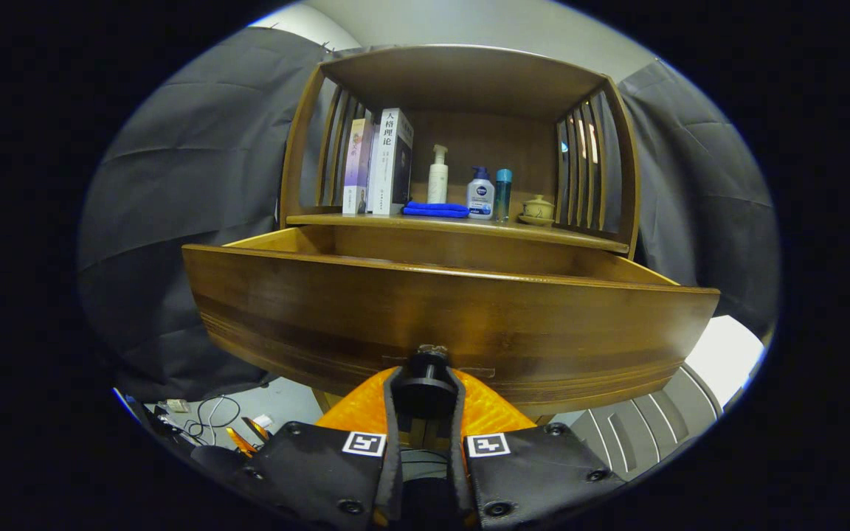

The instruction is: Pull open the drawer, take out the items inside it, and place them on the countertop above the cabinet.

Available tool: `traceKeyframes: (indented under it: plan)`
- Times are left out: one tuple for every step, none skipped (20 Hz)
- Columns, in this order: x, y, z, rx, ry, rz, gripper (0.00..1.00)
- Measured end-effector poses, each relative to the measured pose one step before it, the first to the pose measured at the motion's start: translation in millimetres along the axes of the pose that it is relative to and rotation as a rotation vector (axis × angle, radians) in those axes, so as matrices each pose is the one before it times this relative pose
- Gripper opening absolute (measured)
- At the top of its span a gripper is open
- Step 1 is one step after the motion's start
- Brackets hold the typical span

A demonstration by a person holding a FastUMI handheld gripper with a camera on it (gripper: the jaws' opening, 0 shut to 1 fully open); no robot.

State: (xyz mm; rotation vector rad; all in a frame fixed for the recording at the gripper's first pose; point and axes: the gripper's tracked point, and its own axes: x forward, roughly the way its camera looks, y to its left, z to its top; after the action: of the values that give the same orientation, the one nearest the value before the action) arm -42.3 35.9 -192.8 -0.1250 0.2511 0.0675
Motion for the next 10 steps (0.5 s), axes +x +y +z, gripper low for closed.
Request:
traceKeyframes:
  plan:
    - [-2.67, 2.06, -1.63, 0.00188, -0.00201, 0.00258, 0.26]
    - [-2.86, 1.20, -1.21, -0.00138, 0.00212, 0.00462, 0.26]
    - [-1.43, 1.97, -0.36, -0.00200, -0.00090, 0.00393, 0.26]
    - [-2.41, 1.36, -0.68, -0.00189, 0.00081, 0.00443, 0.26]
    - [-1.21, 1.09, -0.85, -0.00257, -0.00215, 0.00293, 0.26]
    - [-1.53, 0.29, -0.54, -0.00243, 0.00063, 0.00097, 0.26]
    - [-1.17, -0.31, -0.39, 0.00019, -0.00057, 0.00076, 0.26]
    - [-0.57, 0.20, -0.30, 0.00236, 0.00156, 0.00151, 0.26]
    - [0.66, 0.75, -0.53, 0.00191, -0.00041, 0.00003, 0.26]
    - [0.34, -0.28, 0.55, -0.00220, -0.00065, -0.00048, 0.26]
